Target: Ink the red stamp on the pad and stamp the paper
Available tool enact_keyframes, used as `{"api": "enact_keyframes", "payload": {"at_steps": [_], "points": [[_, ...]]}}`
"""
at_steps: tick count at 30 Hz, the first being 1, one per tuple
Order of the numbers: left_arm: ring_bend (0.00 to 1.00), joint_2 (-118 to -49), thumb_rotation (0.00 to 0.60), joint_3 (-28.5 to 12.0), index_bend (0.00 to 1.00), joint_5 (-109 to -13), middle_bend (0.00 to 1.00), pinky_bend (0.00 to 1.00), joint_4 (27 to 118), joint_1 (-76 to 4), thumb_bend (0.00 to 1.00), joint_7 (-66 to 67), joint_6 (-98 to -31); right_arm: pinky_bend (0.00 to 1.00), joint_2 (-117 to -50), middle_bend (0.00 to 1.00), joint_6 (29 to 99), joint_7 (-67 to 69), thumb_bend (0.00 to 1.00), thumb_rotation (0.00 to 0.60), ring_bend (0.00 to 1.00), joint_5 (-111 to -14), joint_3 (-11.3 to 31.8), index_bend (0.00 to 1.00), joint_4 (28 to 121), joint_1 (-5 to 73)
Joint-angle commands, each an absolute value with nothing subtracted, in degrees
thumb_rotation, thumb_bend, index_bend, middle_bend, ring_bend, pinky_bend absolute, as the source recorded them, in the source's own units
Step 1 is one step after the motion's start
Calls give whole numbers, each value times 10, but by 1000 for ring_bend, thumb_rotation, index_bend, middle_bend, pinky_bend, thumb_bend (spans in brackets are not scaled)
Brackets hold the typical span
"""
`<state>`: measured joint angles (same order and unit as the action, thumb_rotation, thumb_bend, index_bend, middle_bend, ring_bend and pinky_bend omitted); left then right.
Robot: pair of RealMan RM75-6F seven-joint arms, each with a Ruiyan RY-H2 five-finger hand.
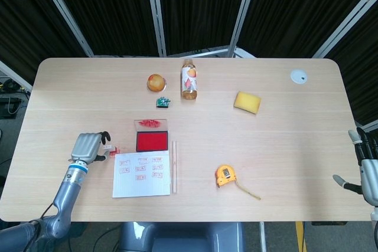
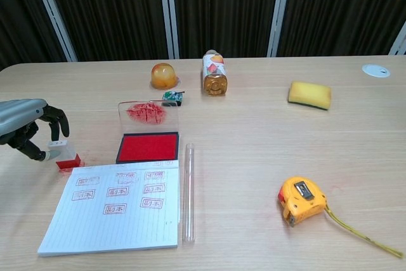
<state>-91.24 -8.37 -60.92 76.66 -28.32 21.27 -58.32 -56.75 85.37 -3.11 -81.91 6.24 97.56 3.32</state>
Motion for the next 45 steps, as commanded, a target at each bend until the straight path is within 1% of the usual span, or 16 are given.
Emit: {"api": "enact_keyframes", "payload": {"at_steps": [1, 8, 21, 27, 38, 41, 45], "points": [[841, -908, 600, -84, 420, -607, 470, 861, 772, -285, 257, 219, -585, 0, -568, 0, 853, -31, 0, 600, 0, -817, 63, 0, 974, 34], [841, -905, 600, -83, 442, -588, 485, 861, 778, -289, 260, 239, -585, 0, -569, 0, 851, -33, 0, 600, 0, -816, 63, 0, 973, 35], [841, -911, 600, -80, 470, -585, 499, 861, 773, -298, 274, 238, -578, 0, -571, 0, 847, -37, 0, 600, 0, -810, 64, 0, 972, 37], [841, -913, 600, -79, 525, -584, 520, 861, 770, -300, 284, 238, -579, 0, -572, 0, 847, -37, 0, 600, 0, -808, 65, 0, 970, 37], [841, -905, 600, -80, 548, -580, 540, 861, 776, -302, 355, 229, -575, 0, -572, 0, 845, -36, 0, 600, 0, -805, 65, 0, 969, 38], [841, -895, 600, -82, 549, -586, 541, 861, 789, -302, 389, 211, -570, 0, -572, 0, 845, -37, 0, 600, 0, -805, 65, 0, 969, 38], [841, -870, 600, -84, 549, -607, 542, 861, 814, -304, 397, 179, -561, 0, -572, 0, 845, -36, 0, 600, 0, -805, 64, 0, 970, 38]]}}
